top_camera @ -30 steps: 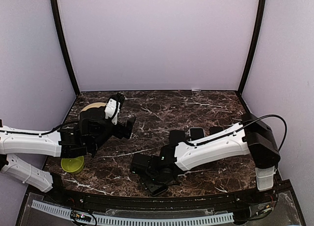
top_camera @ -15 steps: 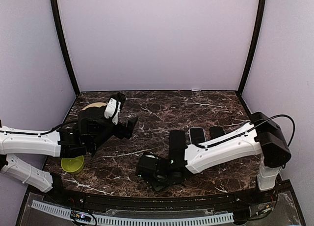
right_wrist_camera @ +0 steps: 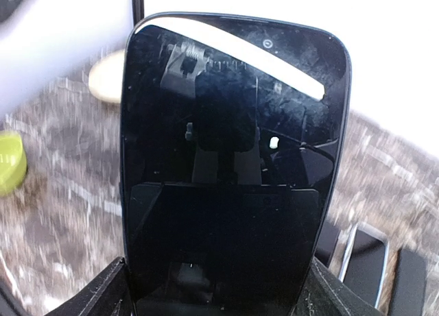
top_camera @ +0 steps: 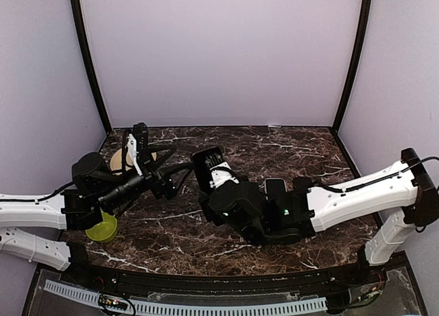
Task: Put the phone into the phone case
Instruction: Pick up the phone with the phone case at the center of the board, then pass from the right arm to the left
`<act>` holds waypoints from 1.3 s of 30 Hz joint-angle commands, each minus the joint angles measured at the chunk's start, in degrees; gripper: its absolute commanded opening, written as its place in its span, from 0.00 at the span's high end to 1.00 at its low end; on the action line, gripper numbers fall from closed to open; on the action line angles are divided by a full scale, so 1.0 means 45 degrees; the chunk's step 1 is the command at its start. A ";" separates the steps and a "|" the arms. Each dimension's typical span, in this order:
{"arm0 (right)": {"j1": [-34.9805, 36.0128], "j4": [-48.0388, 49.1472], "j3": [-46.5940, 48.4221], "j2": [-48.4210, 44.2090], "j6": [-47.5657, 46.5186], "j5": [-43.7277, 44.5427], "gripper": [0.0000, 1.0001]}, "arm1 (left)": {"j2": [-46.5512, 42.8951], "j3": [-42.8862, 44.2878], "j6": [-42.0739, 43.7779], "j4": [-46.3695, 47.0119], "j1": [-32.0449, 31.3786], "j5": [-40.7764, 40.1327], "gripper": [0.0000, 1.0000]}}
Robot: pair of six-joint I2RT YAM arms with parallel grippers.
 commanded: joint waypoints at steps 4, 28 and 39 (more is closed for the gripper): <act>0.0700 0.5189 -0.0325 -0.0277 -0.3681 0.1730 0.77 | 0.0094 -0.0546 -0.1361 0.1640 0.0041 0.1304 0.13; 0.1115 0.5882 -0.0334 -0.0378 -0.4821 0.1243 0.78 | 0.0421 -0.0677 -0.1274 0.2113 0.0041 0.2591 1.00; 0.0922 0.2980 -0.1436 -0.2442 -0.4491 -0.1513 0.02 | 0.0313 -0.0472 0.0421 0.1488 0.0041 0.3189 1.00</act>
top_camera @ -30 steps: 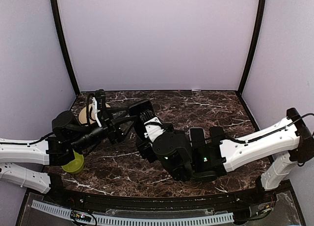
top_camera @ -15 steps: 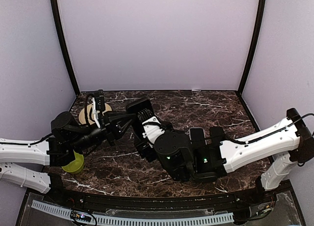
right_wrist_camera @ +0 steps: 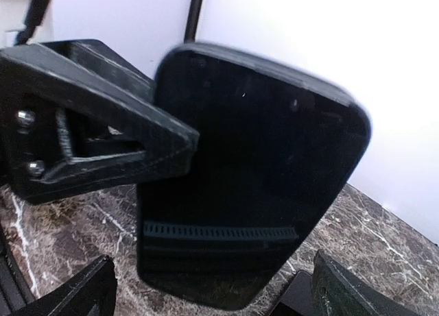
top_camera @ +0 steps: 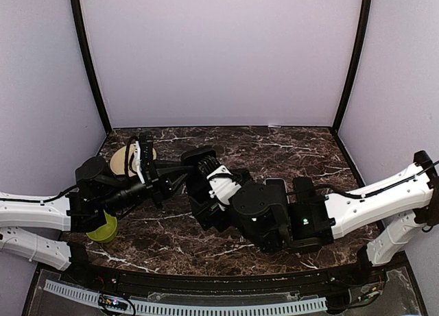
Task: Put the phone into the phone case
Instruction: Pass from the right arm to the left, then press the phone against the phone case.
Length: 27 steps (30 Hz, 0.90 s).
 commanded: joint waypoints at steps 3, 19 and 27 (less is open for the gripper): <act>-0.0539 -0.3255 -0.0747 -0.2908 0.0407 -0.4552 0.01 | -0.0109 0.0292 0.1700 -0.0366 0.0034 0.1366 1.00; -0.2224 -0.8040 0.1874 -0.4039 -0.2221 -1.1860 0.10 | 0.0626 0.1460 0.3756 -0.2868 -0.0080 0.5599 1.00; -0.3126 -0.8889 0.3235 -0.2599 -0.3017 -1.2789 0.29 | 0.0575 0.1493 0.3888 -0.3043 -0.0167 0.6022 1.00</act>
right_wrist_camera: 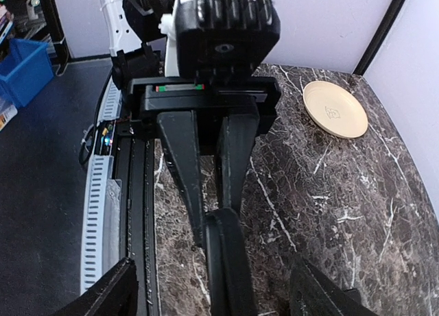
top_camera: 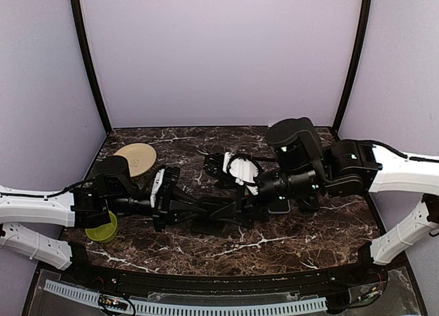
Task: Put the phone into the phone case
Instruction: Press the phone against the phone case.
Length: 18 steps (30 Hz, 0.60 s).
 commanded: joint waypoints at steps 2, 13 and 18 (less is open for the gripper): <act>-0.0897 -0.0534 0.0944 0.0600 -0.0487 -0.1234 0.37 | -0.0285 0.0648 0.0361 0.0608 -0.0103 0.0560 1.00; -0.1265 -0.0981 0.1080 0.1278 -0.0439 -0.1802 0.51 | -0.0296 0.0629 0.0240 0.0727 -0.0125 0.0385 1.00; -0.1259 -0.0946 0.1251 0.1561 -0.0411 -0.1666 0.79 | -0.0291 0.0620 0.0219 0.0746 -0.0125 0.0317 1.00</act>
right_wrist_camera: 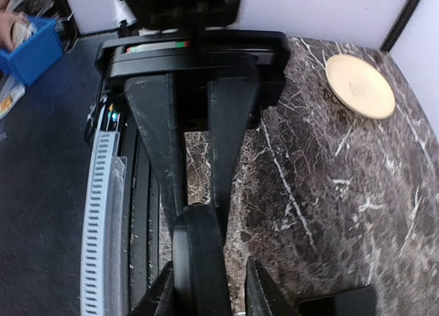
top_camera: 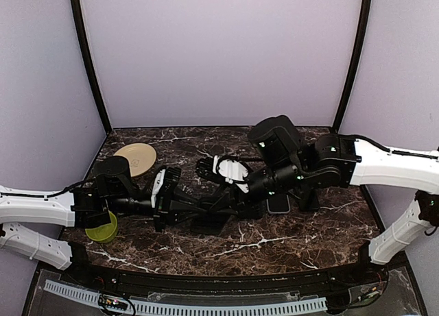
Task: Put the phone into the phone case
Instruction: Press the phone against the phone case.
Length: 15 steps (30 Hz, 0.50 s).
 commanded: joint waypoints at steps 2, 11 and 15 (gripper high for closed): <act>-0.0100 0.0352 0.0406 0.0043 0.0081 0.0153 0.95 | -0.0291 0.0619 0.0091 0.0858 -0.0062 0.0309 1.00; -0.0198 0.0296 0.0623 -0.0458 0.0117 -0.0250 1.00 | 0.0026 0.0754 0.0103 0.0650 -0.0062 0.0321 0.84; -0.0202 -0.0112 0.1065 -0.0611 -0.0089 -0.0955 1.00 | 0.0299 0.0953 0.0117 0.0314 -0.0081 0.0346 0.63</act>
